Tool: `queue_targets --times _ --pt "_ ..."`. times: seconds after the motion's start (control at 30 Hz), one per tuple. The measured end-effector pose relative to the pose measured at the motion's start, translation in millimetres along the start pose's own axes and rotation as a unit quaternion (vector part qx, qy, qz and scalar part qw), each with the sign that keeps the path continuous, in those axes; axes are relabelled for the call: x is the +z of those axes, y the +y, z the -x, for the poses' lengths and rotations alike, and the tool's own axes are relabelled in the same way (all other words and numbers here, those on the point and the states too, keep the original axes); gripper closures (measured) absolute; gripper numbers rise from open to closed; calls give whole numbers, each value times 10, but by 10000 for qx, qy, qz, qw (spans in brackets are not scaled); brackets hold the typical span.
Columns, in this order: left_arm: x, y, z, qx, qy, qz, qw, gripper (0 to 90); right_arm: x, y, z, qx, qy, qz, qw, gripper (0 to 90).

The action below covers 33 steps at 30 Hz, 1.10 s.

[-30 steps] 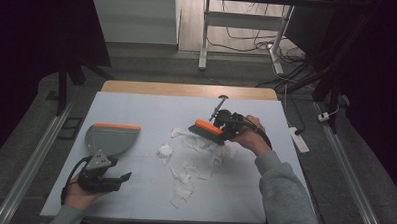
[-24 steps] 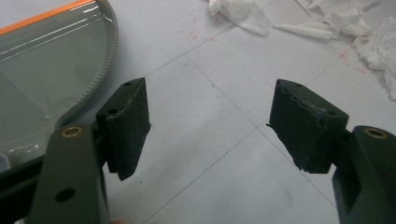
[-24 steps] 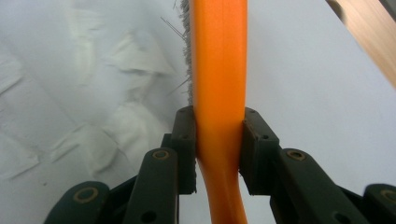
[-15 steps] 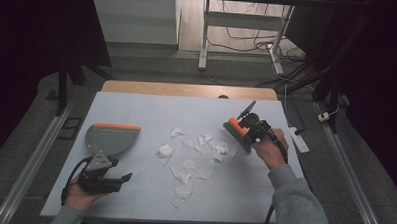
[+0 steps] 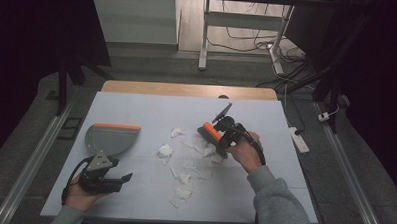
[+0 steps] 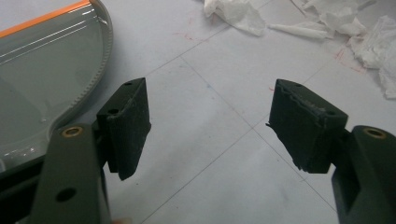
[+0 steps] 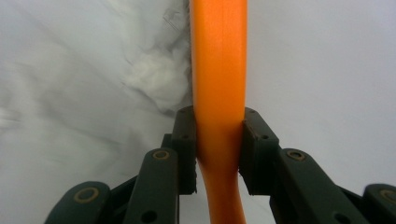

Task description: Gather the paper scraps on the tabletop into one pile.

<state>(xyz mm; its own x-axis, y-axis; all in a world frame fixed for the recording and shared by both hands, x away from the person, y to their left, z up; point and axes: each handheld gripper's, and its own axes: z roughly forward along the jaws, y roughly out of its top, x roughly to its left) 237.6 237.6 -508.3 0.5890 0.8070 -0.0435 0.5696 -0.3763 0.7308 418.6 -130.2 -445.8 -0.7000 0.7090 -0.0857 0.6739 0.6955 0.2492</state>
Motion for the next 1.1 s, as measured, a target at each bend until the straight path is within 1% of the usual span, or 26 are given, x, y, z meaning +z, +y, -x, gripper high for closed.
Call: queue_targets --times 0.03,0.07,0.13,0.17,0.27,0.33,0.37,0.43,0.47,0.5,0.57,0.6,0.63,0.7,0.8,0.9,0.97,1.0,1.03,1.07,1.1 --pt "0 0 1 0 0 -1 10000 299 1 13 -29 -49 45 57 10000 708" --pt "0 -1 1 -1 0 -2 10000 299 -5 19 -46 -35 71 95 9999 707" --pt "0 -2 -2 -3 -4 -8 10000 299 -41 11 -8 106 300 291 9991 707" --pt "0 -3 -3 -7 -6 -12 10000 299 -76 -3 25 157 336 388 9986 707" --pt "4 -3 -9 -12 -15 -18 10000 299 -226 -70 129 248 42 617 9978 707" --pt "8 -2 -9 -10 -14 -33 10000 299 -320 -124 204 349 80 779 9963 707" --pt "10 -2 -7 -8 -15 -41 10000 299 -360 -146 229 345 34 832 9959 707" --pt "14 0 -2 -3 -9 -45 10000 299 -419 -172 259 256 -56 952 9951 707" --pt "16 2 1 3 -4 -50 10000 299 -438 -171 263 194 -72 1013 9946 706" --pt "18 3 1 9 -4 -54 10000 299 -448 -160 259 77 -103 1086 9940 706" --pt "20 3 2 9 -7 -56 10000 299 -443 -103 235 -75 -101 1097 9939 706" --pt "20 3 2 10 -7 -55 10000 299 -428 -58 214 -202 -98 1117 9935 706" --pt "20 2 1 9 -4 -51 10000 299 -408 -1 190 -274 -92 1102 9935 706" --pt "18 0 -3 -5 -12 -38 10000 299 -348 145 127 -519 -144 1025 9933 706" --pt "14 -5 -12 1 -12 -32 10000 299 -228 402 49 -1069 -255 925 9896 707" --pt "11 -9 -24 -13 -32 -14 10000 299 -113 653 -27 -1545 -431 777 9840 707" --pt "8 -10 -32 -3 -32 -11 10000 299 -46 796 -62 -1767 -538 692 9804 707" --pt "8 -12 -35 -8 -49 -4 10000 299 -15 859 -69 -1797 -528 675 9800 707" --pt "7 -13 -39 -9 -55 -3 10000 299 19 916 -59 -1916 -524 665 9778 707" --pt "7 -13 -41 -7 -57 -1 10000 299 51 965 -66 -1921 -531 622 9780 707" --pt "7 -14 -42 -11 -58 3 10000 299 90 1011 -56 -1993 -553 591 9766 707"
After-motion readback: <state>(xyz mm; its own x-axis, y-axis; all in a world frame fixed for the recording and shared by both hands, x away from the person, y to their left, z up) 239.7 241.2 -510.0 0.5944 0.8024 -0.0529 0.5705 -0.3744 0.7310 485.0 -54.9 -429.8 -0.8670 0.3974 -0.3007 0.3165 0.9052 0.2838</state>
